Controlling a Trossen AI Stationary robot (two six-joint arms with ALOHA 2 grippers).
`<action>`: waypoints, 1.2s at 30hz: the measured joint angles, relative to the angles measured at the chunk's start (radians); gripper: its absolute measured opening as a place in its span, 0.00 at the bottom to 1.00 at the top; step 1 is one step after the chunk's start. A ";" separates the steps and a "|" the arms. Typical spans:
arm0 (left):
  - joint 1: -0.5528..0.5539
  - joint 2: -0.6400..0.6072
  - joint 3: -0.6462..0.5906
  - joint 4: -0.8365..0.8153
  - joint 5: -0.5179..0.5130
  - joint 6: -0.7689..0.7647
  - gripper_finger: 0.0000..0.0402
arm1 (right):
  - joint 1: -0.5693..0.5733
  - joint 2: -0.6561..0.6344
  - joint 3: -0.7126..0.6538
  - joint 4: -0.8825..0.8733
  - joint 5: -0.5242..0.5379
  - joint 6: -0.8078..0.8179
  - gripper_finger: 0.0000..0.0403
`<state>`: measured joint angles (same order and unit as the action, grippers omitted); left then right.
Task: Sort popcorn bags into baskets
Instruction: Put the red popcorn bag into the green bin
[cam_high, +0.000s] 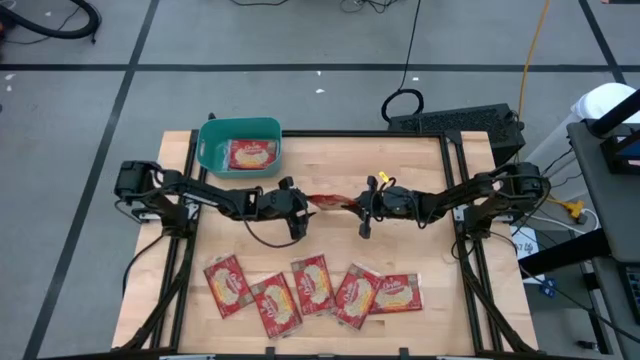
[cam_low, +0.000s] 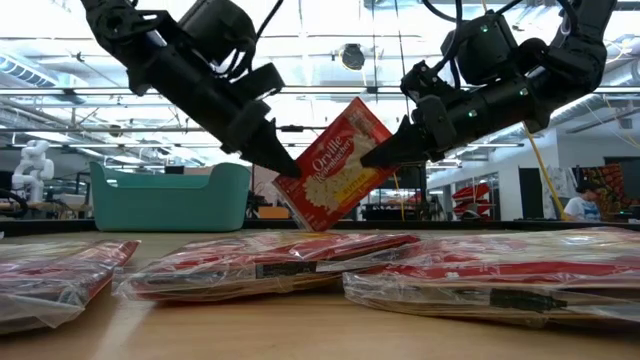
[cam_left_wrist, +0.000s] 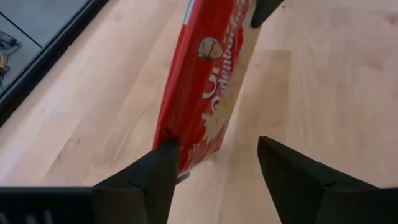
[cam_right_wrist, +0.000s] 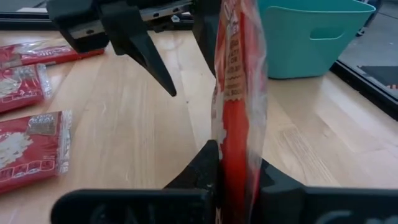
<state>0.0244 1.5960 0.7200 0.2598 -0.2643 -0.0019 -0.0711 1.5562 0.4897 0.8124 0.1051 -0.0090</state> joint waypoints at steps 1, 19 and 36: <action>0.003 0.007 0.000 0.007 0.000 0.000 0.54 | 0.000 0.000 0.000 -0.001 0.000 0.000 0.03; 0.091 -0.044 0.000 -0.034 0.042 0.105 0.45 | 0.000 -0.001 0.000 -0.039 -0.005 -0.011 0.03; 0.133 -0.005 0.000 -0.007 0.263 0.144 0.45 | 0.001 -0.001 0.000 -0.035 -0.007 0.004 0.03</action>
<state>0.1574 1.5914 0.7201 0.2524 -0.0014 0.1423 -0.0700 1.5555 0.4900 0.7771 0.0982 -0.0051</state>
